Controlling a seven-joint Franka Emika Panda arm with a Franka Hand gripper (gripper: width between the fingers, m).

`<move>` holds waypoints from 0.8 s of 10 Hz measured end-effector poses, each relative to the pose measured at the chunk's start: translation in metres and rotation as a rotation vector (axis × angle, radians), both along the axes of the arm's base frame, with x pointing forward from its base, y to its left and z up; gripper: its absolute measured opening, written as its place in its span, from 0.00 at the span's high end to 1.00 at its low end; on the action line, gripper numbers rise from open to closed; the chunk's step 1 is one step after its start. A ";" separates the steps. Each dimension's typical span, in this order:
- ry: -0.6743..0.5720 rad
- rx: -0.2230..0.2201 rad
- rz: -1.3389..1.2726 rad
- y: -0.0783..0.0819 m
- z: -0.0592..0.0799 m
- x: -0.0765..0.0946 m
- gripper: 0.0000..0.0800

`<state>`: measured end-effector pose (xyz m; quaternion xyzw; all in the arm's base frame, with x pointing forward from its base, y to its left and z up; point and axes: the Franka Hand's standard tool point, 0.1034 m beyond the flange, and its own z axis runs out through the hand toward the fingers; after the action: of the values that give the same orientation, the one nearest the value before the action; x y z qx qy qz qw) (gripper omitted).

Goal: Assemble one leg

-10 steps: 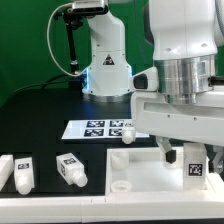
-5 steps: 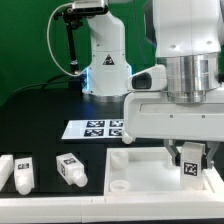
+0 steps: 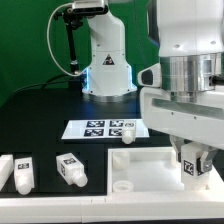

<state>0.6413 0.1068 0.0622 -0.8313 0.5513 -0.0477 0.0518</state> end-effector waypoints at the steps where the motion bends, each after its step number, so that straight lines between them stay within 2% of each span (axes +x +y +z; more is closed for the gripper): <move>1: 0.006 0.025 -0.177 0.001 0.000 -0.001 0.64; 3: 0.018 0.093 -0.536 0.003 -0.001 0.000 0.64; 5: 0.022 0.131 -0.721 0.002 -0.001 -0.001 0.64; 8: 0.025 0.140 -0.785 0.002 -0.001 -0.001 0.64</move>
Offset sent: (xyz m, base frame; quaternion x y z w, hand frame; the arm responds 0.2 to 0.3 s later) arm 0.0183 -0.0042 0.0079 0.1093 0.0068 0.3410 0.9337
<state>0.6398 0.1090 0.0612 -0.5525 0.8296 -0.0163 0.0795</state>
